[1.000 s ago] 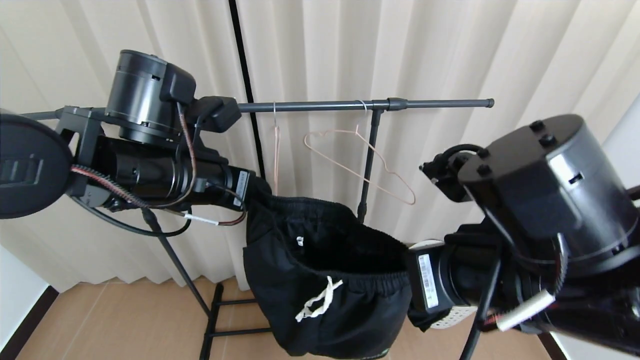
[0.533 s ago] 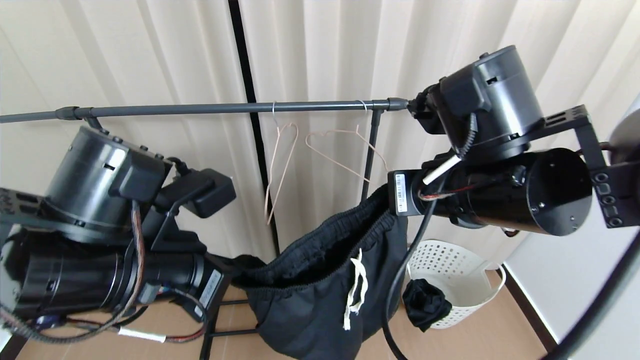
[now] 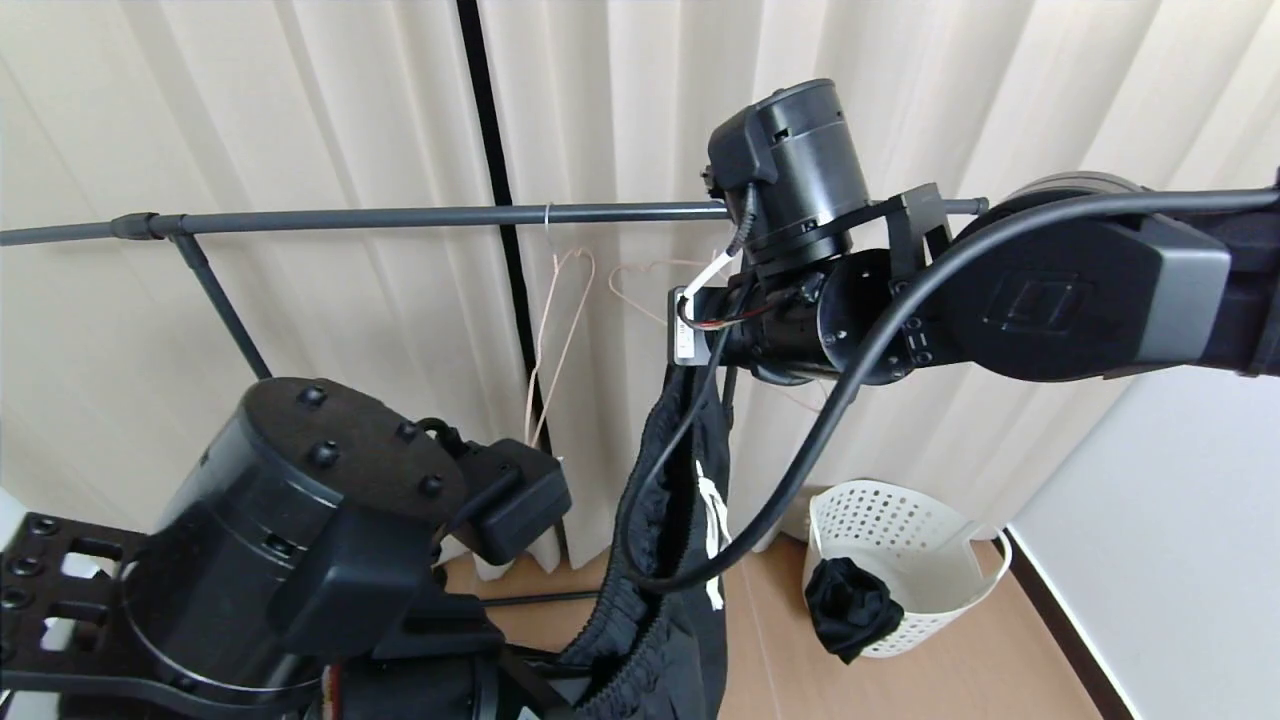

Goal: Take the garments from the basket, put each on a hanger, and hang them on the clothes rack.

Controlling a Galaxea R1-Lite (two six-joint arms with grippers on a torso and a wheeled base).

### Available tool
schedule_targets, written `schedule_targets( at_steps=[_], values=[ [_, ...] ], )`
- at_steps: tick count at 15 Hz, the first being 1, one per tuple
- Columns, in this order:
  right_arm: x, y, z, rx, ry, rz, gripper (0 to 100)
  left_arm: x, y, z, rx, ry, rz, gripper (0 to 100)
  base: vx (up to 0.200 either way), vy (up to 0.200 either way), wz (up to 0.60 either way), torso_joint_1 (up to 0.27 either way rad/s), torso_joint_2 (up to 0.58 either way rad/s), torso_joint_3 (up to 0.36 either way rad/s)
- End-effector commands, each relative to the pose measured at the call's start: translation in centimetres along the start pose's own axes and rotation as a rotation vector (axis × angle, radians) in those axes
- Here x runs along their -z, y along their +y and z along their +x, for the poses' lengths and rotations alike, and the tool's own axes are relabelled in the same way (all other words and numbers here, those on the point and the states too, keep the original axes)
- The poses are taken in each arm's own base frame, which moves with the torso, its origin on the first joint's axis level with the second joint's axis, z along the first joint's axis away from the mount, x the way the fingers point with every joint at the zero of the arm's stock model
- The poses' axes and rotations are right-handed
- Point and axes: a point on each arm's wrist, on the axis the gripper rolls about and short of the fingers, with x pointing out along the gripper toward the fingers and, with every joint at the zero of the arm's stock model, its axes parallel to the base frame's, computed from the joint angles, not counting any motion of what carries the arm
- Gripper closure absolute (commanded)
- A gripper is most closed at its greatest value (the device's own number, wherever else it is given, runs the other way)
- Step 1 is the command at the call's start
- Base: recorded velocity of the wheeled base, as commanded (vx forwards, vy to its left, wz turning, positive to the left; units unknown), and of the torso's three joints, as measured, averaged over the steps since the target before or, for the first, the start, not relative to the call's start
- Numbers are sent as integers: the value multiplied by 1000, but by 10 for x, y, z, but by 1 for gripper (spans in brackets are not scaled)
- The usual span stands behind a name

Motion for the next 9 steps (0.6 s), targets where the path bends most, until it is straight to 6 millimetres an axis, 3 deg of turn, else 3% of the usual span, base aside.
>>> schedule_targets(
  at_steps=[1,3,5,8,9],
  values=[
    [11,16,16,-12,20,-10,100,-15,-15,14,24,5,-39,100,0,0,0,0,0,0],
    [16,19,21,-10,30,15,100,-31,-26,21,45,-17,-123,100,0,0,0,0,0,0],
    [15,18,18,-9,27,20,100,-31,-26,21,37,-15,-121,100,0,0,0,0,0,0],
    [10,11,14,5,18,23,100,-27,-15,21,0,-7,-142,100,0,0,0,0,0,0],
    [6,-2,15,34,18,34,100,-24,1,22,-57,-8,-177,100,0,0,0,0,0,0]
  ],
)
